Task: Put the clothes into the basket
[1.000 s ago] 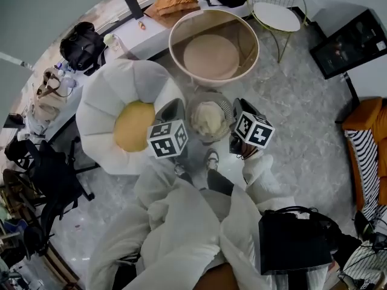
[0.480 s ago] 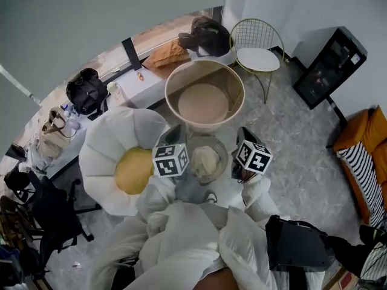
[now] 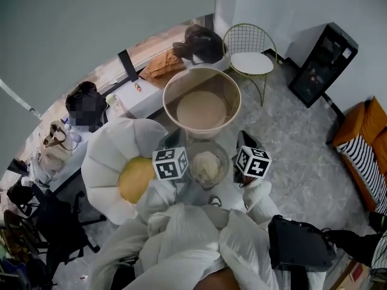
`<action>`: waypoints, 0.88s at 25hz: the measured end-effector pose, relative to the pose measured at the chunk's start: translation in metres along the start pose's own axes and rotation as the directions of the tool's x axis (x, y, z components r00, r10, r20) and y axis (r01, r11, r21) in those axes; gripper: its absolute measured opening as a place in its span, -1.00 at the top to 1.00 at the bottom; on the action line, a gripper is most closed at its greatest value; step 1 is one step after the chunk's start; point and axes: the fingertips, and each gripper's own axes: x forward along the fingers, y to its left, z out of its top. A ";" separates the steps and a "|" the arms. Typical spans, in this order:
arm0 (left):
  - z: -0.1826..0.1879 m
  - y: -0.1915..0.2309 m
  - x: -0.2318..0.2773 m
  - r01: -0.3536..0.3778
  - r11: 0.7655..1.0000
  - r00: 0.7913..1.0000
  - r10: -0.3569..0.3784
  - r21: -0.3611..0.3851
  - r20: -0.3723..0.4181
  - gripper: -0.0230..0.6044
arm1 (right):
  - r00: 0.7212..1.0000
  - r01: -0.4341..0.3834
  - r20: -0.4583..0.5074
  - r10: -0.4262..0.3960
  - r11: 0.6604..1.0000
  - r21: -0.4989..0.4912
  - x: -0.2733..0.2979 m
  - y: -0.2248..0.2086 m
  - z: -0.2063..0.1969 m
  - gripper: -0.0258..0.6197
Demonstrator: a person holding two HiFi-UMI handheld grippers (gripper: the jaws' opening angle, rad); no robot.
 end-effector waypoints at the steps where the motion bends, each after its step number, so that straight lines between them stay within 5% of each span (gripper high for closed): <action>1: -0.001 0.001 -0.001 0.002 1.000 1.000 -0.002 0.000 -0.001 0.91 | 1.000 -0.003 0.001 0.003 1.000 -0.004 -0.001 0.002 0.000 0.85; 22: -0.006 0.002 -0.005 0.011 1.000 1.000 -0.011 -0.024 -0.007 0.91 | 1.000 -0.009 -0.021 0.008 1.000 -0.018 0.002 0.014 -0.008 0.85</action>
